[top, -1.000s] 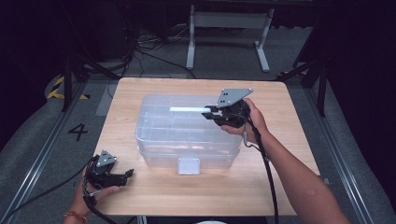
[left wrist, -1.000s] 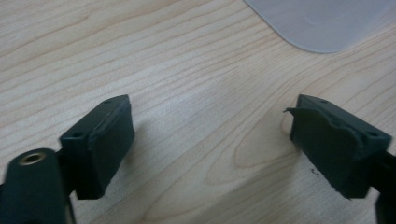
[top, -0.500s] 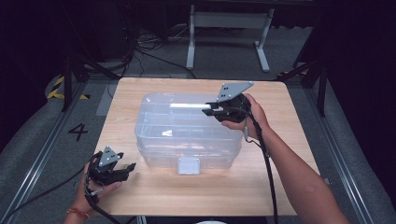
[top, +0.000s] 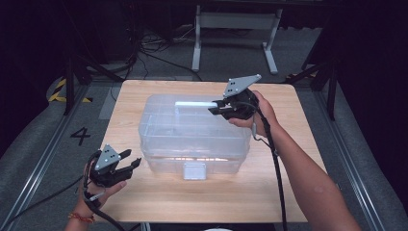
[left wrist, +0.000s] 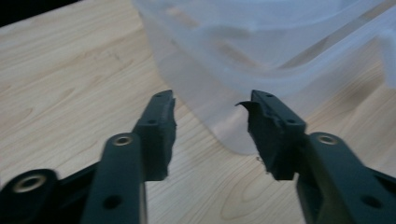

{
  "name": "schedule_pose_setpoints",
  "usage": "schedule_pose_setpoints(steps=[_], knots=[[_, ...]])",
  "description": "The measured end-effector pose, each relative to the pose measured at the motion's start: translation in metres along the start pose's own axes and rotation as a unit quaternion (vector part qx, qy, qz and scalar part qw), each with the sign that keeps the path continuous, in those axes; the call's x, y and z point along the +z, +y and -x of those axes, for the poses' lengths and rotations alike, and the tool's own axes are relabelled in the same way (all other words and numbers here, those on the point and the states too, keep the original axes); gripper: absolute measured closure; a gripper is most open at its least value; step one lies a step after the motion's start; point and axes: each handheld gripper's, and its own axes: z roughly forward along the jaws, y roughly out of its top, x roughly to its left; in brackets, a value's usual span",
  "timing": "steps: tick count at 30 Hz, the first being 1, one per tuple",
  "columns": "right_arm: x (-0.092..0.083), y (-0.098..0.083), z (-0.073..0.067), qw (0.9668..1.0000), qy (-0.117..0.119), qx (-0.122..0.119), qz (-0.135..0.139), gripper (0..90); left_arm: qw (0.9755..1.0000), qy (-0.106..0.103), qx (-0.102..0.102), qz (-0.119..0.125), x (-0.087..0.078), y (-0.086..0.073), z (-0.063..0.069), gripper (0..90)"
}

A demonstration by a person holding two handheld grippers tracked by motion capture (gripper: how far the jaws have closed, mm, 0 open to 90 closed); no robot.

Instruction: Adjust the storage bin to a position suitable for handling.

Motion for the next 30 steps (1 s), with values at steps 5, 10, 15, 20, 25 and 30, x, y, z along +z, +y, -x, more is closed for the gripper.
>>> schedule_pose_setpoints(steps=[5,10,15,20,25,30], knots=[[0.000,0.005,0.003,1.0000,-0.006,0.002,-0.007,73.9,0.9998,-0.013,0.004,0.014,-0.005,0.009,0.004,63.5],[0.000,0.007,0.005,0.9999,-0.008,0.006,-0.008,73.5,0.9997,-0.015,0.015,0.014,-0.003,0.018,0.009,69.9],[0.000,0.008,0.005,0.9998,-0.012,0.004,-0.013,73.3,0.9994,-0.005,0.032,0.014,0.002,0.024,0.012,80.6],[-0.001,0.009,0.004,0.9998,-0.015,0.004,-0.015,73.2,0.9995,-0.009,0.018,0.024,0.006,0.023,0.007,87.2],[-0.001,0.008,0.003,0.9998,-0.015,0.003,-0.011,73.4,0.9993,-0.013,0.018,0.028,0.008,0.024,0.007,89.3],[-0.001,0.007,0.001,0.9997,-0.020,-0.003,-0.009,73.3,0.9992,-0.013,0.025,0.028,0.011,0.025,0.008,89.8]])
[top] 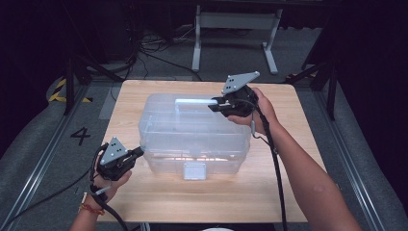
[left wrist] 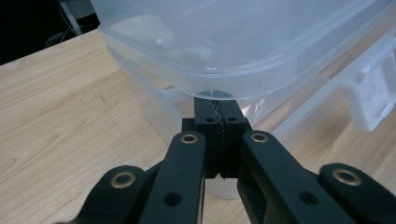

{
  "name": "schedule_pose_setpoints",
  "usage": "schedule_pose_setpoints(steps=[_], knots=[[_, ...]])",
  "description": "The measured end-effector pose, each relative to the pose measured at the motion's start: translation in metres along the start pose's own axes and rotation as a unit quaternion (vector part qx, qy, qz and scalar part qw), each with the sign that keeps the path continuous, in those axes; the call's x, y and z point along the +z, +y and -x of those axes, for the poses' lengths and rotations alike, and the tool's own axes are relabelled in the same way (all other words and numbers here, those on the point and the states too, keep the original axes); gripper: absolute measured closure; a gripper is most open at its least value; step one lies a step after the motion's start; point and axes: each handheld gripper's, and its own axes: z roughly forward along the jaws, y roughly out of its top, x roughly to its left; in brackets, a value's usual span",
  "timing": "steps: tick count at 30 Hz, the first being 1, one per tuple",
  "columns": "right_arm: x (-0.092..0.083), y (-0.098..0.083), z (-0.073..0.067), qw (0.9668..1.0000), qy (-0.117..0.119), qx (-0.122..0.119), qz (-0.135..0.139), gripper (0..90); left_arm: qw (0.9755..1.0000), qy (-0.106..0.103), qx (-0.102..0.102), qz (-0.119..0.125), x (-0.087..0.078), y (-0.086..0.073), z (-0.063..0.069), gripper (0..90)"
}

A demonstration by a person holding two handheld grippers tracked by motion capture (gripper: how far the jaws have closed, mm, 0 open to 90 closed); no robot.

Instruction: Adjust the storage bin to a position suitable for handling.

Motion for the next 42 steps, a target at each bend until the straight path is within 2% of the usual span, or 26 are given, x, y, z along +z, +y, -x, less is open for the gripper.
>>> schedule_pose_setpoints(steps=[4,6,8,10,13,18,21,26,27,33,34,37,38,39,42], knots=[[-0.001,-0.001,-0.001,1.0000,-0.006,0.002,0.005,72.2,1.0000,0.003,-0.001,0.002,0.000,0.000,0.001,89.8],[-0.003,-0.002,-0.002,0.9998,-0.016,-0.001,0.008,67.2,1.0000,0.003,0.001,0.001,0.000,0.000,0.000,89.9],[-0.006,-0.003,-0.003,0.9997,-0.020,-0.002,0.013,65.9,1.0000,0.003,-0.003,0.002,0.001,-0.001,0.001,89.9],[-0.012,-0.007,-0.005,0.9994,-0.031,-0.005,0.017,62.9,1.0000,0.002,-0.005,0.004,0.001,-0.001,0.001,89.9],[-0.024,-0.014,-0.004,0.9987,-0.038,0.007,0.033,60.5,1.0000,0.005,0.000,0.004,0.001,0.000,0.001,89.9],[-0.044,-0.028,-0.004,0.9964,-0.064,0.013,0.053,54.1,1.0000,0.006,0.001,0.006,0.000,0.002,0.001,89.9],[-0.057,-0.037,-0.001,0.9949,-0.080,0.021,0.057,50.4,1.0000,0.007,0.003,0.005,-0.001,0.003,0.001,89.9],[-0.073,-0.048,0.000,0.9928,-0.092,0.033,0.069,46.0,1.0000,0.007,0.004,0.005,-0.001,0.004,0.000,89.9],[-0.083,-0.056,-0.002,0.9921,-0.094,0.034,0.076,44.9,1.0000,0.007,0.005,0.005,-0.001,0.004,0.000,89.9],[-0.101,-0.087,-0.008,0.9911,-0.100,0.047,0.075,41.6,0.9999,0.006,0.008,0.006,-0.001,0.005,0.000,89.9],[-0.103,-0.092,-0.009,0.9909,-0.100,0.051,0.075,41.4,1.0000,0.005,0.003,0.006,-0.002,0.006,0.000,89.9],[-0.105,-0.105,-0.011,0.9901,-0.101,0.062,0.075,41.1,0.9999,0.006,0.008,0.007,-0.002,0.007,-0.001,89.9],[-0.104,-0.118,-0.016,0.9898,-0.104,0.067,0.070,40.5,0.9999,0.007,0.006,0.008,-0.003,0.008,0.000,89.9],[-0.104,-0.118,-0.016,0.9898,-0.104,0.067,0.070,40.5,0.9999,0.007,0.006,0.008,-0.003,0.008,0.000,89.9],[-0.101,-0.138,-0.023,0.9895,-0.110,0.069,0.064,39.6,0.9999,0.004,0.007,0.015,-0.003,0.013,0.000,89.9]])
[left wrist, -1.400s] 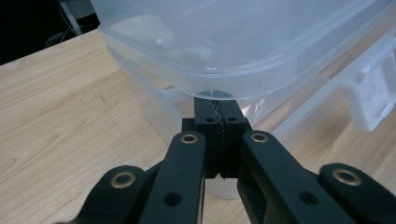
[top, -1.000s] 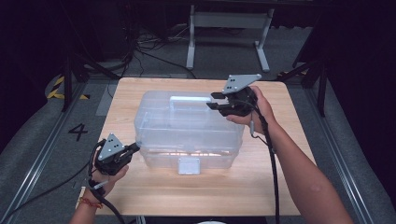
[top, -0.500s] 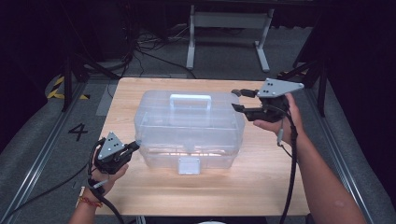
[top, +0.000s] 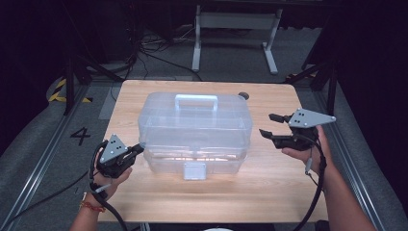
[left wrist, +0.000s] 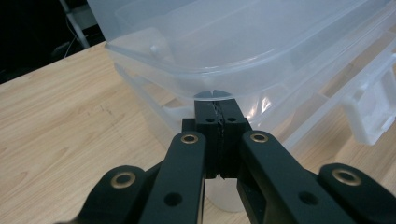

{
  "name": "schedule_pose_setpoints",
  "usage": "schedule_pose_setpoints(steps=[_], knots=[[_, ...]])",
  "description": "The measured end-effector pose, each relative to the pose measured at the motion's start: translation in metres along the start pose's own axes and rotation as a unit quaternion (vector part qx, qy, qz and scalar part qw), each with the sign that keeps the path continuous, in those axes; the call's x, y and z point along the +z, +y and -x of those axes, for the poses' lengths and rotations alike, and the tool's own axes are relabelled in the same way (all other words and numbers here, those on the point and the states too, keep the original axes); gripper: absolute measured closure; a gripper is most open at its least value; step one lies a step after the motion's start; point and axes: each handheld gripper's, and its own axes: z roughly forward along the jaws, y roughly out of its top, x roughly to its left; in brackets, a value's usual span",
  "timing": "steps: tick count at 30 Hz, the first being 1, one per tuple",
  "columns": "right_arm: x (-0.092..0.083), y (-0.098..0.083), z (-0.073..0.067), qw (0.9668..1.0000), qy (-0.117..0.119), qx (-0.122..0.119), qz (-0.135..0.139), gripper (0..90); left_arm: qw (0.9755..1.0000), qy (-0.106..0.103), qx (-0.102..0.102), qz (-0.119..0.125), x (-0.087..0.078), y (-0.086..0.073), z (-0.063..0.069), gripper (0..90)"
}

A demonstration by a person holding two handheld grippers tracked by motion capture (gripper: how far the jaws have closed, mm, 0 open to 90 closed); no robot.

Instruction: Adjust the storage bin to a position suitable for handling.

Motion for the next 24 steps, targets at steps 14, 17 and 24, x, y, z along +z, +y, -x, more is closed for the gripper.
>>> schedule_pose_setpoints(steps=[14,17,24], knots=[[0.030,-0.032,-0.013,0.9994,0.016,0.017,-0.023,36.5,0.9999,-0.001,0.008,0.007,-0.002,0.014,0.001,89.9],[0.037,-0.031,-0.016,0.9997,0.013,0.011,-0.019,36.2,0.9999,-0.001,0.012,0.008,-0.001,0.017,0.000,90.0],[0.045,-0.028,-0.018,0.9998,0.003,0.013,0.011,38.9,0.9999,-0.003,0.013,0.008,-0.001,0.018,-0.001,89.9]])
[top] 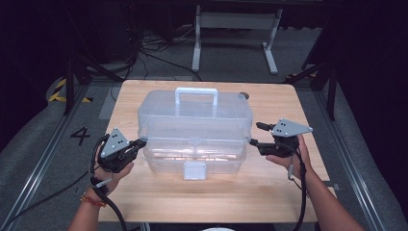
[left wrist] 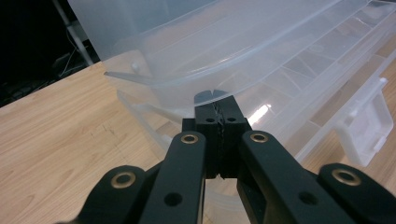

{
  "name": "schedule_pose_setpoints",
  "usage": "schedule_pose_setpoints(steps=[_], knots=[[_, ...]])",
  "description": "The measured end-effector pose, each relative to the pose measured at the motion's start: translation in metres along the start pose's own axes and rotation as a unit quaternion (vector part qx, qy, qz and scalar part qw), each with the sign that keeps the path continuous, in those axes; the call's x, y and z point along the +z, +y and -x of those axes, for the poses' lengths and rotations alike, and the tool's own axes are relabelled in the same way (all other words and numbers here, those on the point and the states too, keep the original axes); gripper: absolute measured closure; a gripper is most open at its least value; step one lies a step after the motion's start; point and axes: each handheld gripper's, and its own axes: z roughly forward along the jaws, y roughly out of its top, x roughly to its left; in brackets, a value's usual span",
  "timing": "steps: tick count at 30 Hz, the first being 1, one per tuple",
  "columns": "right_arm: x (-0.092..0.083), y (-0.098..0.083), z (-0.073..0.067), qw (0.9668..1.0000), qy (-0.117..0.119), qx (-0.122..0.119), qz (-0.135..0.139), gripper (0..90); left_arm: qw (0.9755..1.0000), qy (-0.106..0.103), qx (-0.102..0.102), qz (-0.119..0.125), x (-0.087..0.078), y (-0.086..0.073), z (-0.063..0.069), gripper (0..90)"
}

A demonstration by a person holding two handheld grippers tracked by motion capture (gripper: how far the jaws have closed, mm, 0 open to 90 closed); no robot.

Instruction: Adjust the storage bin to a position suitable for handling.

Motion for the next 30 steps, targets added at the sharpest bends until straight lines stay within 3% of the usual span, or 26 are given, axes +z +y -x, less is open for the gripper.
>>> schedule_pose_setpoints(steps=[8,17,25,30], knots=[[0.006,0.000,-0.004,0.9999,-0.005,-0.001,0.012,42.4,1.0000,0.002,0.001,0.002,-0.001,-0.001,0.000,89.8],[0.003,0.005,-0.007,0.9982,-0.023,-0.007,0.056,50.2,0.9998,0.017,-0.002,-0.004,-0.007,-0.006,-0.005,87.6],[0.001,0.012,-0.008,0.9948,-0.045,-0.017,0.090,59.4,0.9995,0.018,-0.008,-0.024,-0.012,-0.022,-0.011,84.3],[0.003,0.018,-0.006,0.9919,-0.063,-0.008,0.109,64.5,0.9989,0.018,-0.024,-0.037,-0.016,-0.037,-0.017,83.7]])
